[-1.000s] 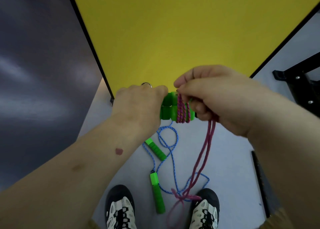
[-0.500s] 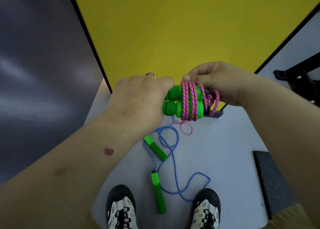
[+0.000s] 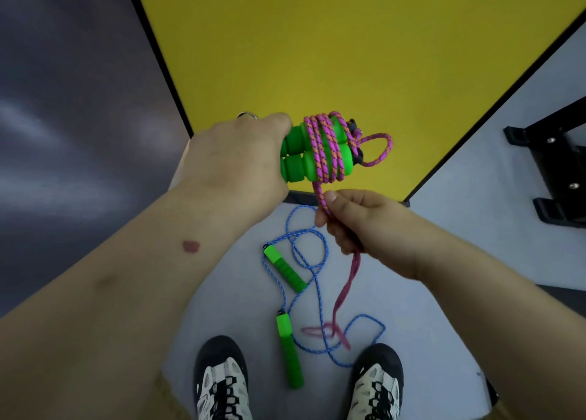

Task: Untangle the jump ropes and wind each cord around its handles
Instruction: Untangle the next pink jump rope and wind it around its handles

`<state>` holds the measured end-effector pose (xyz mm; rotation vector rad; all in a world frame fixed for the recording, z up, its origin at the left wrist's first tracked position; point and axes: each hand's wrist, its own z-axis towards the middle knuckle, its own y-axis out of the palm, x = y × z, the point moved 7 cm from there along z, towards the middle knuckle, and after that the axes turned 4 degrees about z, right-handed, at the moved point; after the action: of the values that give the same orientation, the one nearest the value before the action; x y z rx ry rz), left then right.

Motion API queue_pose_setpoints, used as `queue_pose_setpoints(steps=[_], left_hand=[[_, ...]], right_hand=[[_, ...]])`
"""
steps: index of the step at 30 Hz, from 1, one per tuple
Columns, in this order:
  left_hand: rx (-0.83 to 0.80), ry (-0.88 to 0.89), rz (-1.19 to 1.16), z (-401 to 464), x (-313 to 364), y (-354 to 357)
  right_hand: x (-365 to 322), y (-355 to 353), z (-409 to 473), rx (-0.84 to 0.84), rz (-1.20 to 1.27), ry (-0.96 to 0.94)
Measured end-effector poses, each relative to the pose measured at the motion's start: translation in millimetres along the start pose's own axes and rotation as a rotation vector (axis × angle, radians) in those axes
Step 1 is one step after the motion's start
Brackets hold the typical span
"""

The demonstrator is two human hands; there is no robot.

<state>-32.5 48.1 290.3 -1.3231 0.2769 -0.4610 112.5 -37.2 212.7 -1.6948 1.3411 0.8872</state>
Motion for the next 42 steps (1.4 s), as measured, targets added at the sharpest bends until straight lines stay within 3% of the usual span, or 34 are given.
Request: queue_pose_setpoints(steps=[8, 16, 22, 28, 33, 37, 42], left_hand=[[-0.030, 0.028, 0.091, -4, 9, 14], [-0.060, 0.090, 0.121, -9, 18, 15], [-0.051, 0.172, 0.135, -9, 26, 11], [-0.017, 0.222, 0.131, -11, 29, -1], [0.052, 0.203, 0.065, -11, 27, -17], [0.059, 0.167, 0.030, -10, 24, -19], [0.045, 0.116, 0.004, -8, 19, -17]], right_hand=[[-64, 13, -38, 0.061, -0.354, -0.180], [-102, -19, -22, 0.172, -0.456, -0.166], [-123, -37, -6, 0.278, -0.685, -0.257], [-106, -57, 23, 0.274, -0.485, -0.184], [-65, -51, 35, 0.023, -0.215, -0.017], [-30, -48, 29, 0.032, -0.231, 0.068], [2, -16, 30, -0.098, 0.028, 0.074]])
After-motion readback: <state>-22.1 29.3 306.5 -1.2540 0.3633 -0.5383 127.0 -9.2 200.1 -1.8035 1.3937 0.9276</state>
